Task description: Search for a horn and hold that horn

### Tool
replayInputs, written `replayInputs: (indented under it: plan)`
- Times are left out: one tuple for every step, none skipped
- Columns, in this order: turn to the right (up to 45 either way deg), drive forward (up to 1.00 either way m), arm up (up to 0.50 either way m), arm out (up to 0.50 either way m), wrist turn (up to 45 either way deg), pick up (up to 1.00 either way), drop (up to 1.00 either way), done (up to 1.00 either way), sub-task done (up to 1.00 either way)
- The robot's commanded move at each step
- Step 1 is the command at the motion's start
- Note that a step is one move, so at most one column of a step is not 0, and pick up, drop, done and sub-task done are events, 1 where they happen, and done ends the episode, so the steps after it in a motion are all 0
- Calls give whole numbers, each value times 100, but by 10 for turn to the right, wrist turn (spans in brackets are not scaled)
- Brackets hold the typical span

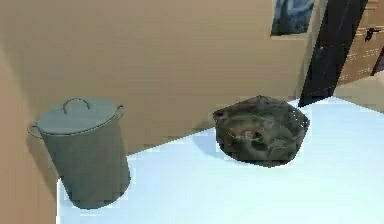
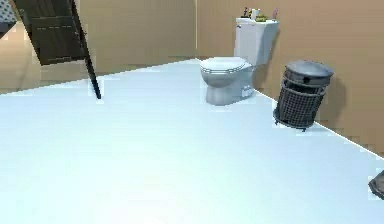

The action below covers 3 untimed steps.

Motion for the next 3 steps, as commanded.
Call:
replayInputs:
  plan:
    - [450,0,0,0,0,0,0,0,0]
    - [150,0,0,0,0,0,0,0,0]
    - [0,10,0,0,0,0,0,0,0]
